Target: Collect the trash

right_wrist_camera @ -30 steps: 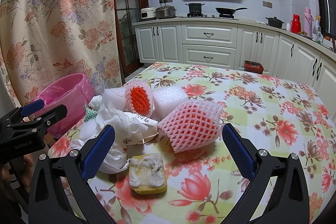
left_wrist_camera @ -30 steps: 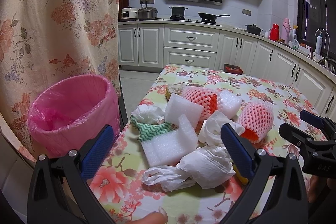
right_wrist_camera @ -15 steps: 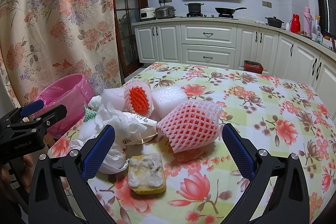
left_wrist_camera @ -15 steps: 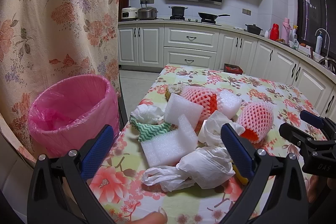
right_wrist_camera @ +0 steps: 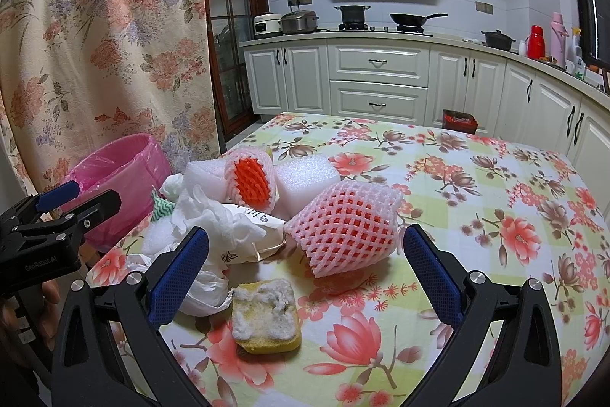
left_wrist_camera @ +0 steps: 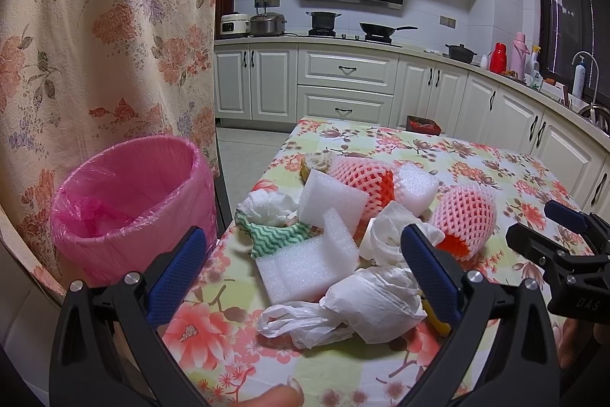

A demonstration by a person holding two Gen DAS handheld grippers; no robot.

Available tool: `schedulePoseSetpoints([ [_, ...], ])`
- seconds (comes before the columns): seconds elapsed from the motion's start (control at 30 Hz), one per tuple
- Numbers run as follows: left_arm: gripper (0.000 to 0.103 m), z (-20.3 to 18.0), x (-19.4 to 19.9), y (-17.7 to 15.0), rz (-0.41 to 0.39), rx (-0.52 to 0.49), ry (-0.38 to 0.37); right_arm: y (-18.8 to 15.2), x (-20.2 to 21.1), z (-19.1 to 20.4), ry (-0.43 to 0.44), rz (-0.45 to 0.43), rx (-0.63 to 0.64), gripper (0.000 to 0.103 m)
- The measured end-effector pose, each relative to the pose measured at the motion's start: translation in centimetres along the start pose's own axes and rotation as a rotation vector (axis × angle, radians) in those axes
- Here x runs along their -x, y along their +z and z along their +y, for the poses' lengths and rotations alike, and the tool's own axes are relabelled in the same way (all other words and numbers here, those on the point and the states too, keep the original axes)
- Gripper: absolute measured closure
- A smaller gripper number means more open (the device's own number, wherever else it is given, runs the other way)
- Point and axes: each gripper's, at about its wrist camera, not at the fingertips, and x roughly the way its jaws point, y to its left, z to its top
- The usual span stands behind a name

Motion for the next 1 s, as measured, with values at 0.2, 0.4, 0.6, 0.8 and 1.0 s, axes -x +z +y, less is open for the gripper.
schedulePoseSetpoints([
  [0.2,0.004,0.0,0.0,0.0,0.000,-0.001,0.000,0.0,0.0,0.0,0.000,-0.001,0.000,0.007],
  [0.4,0.004,0.0,0.0,0.0,0.000,0.000,0.000,0.0,0.0,-0.1,0.000,-0.002,-0.001,0.007],
  [0.6,0.004,0.0,-0.1,0.1,0.000,-0.001,0.000,-0.1,0.0,0.0,0.000,-0.001,0.000,0.007],
  [0.8,0.004,0.0,-0.2,0.1,0.006,0.001,0.000,0.0,0.0,-0.2,-0.001,0.004,0.001,0.007],
  [1.0,0.005,0.1,-1.6,-0.7,0.095,-0.012,-0.008,-1.5,-2.5,-0.5,0.004,0.169,0.021,0.007],
])
